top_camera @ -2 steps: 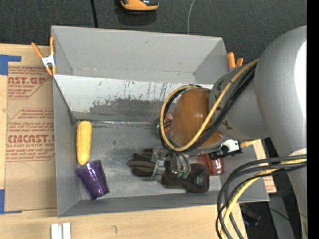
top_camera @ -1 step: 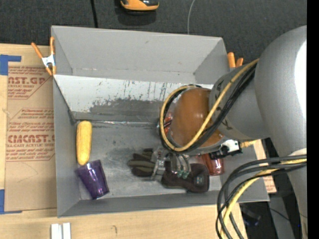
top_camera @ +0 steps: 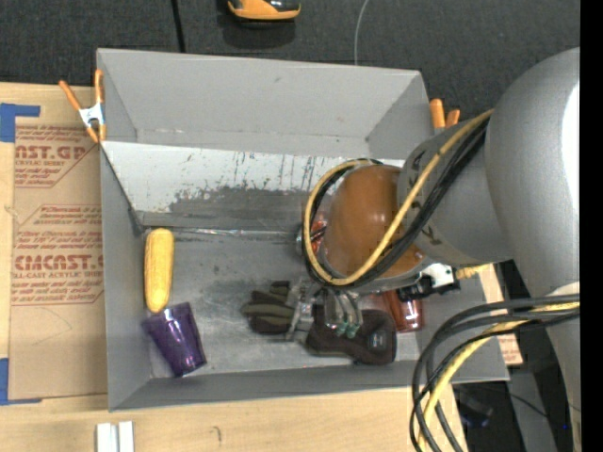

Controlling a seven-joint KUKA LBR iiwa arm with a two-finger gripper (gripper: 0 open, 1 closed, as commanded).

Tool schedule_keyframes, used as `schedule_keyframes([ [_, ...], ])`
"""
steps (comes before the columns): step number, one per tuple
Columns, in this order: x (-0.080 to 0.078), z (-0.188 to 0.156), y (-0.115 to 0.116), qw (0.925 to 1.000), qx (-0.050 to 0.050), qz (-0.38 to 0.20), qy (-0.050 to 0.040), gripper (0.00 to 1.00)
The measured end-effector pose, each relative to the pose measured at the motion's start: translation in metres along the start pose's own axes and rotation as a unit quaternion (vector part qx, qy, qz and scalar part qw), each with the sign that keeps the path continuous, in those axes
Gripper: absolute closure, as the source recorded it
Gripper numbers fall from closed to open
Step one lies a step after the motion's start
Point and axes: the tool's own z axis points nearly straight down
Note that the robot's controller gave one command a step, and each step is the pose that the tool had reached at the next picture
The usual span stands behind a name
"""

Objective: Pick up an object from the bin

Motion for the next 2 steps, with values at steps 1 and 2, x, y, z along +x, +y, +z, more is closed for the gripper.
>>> schedule_keyframes([
  [1, 0.001, -0.02, 0.0, 1.0, 0.001, 0.0, 0.0017, 1.0],
  [2, -0.001, -0.035, 0.0, 1.0, 0.0, 0.0, -0.0021, 1.0],
])
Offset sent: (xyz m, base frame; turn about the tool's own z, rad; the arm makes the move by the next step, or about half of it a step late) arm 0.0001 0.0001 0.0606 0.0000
